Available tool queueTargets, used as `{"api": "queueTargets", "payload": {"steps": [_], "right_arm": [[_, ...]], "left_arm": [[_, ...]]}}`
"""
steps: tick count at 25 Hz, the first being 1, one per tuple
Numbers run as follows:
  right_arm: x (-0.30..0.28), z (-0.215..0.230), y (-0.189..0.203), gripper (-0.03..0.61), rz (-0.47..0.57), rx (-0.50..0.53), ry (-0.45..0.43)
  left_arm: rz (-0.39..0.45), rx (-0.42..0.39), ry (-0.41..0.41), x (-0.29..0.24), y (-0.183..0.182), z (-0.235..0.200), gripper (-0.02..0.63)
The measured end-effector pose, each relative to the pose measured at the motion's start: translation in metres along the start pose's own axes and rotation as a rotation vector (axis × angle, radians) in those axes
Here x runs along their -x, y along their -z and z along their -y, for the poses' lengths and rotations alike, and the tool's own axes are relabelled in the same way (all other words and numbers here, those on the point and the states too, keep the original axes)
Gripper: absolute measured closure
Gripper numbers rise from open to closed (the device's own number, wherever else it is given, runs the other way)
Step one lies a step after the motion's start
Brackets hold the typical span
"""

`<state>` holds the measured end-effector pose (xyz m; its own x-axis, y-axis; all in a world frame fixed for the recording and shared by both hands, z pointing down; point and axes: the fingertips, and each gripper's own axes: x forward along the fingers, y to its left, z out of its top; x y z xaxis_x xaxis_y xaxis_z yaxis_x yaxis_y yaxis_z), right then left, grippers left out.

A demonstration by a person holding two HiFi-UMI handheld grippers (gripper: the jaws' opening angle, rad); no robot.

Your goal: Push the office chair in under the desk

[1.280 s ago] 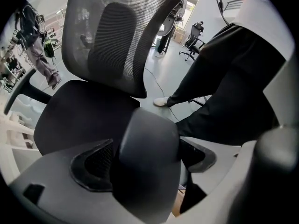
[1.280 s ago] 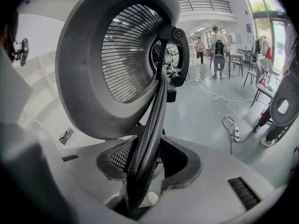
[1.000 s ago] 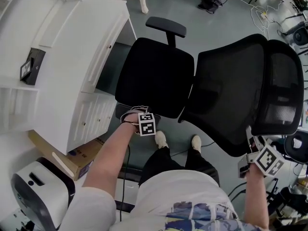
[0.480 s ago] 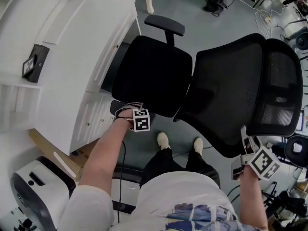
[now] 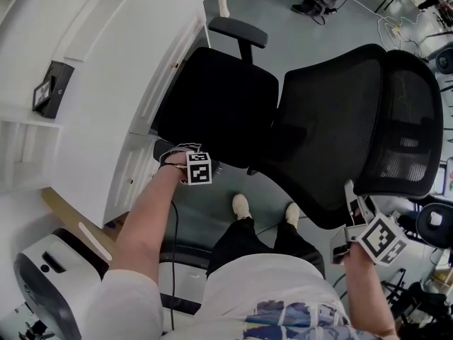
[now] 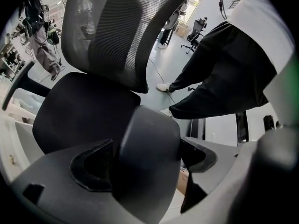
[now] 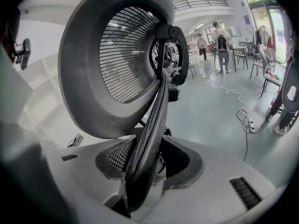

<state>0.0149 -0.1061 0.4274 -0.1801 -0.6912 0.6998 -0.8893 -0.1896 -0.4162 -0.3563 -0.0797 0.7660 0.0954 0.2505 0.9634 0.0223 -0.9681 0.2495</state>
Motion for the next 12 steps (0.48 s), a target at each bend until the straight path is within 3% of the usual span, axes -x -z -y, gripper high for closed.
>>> {"api": "queueTargets", "payload": {"steps": [12], "right_arm": [[-0.022, -0.054, 0.009, 0.365, -0.018, 0.030, -0.081]], "left_arm": [[-0.073, 0.023, 0.007, 0.008, 0.052, -0.019, 0.161]]}}
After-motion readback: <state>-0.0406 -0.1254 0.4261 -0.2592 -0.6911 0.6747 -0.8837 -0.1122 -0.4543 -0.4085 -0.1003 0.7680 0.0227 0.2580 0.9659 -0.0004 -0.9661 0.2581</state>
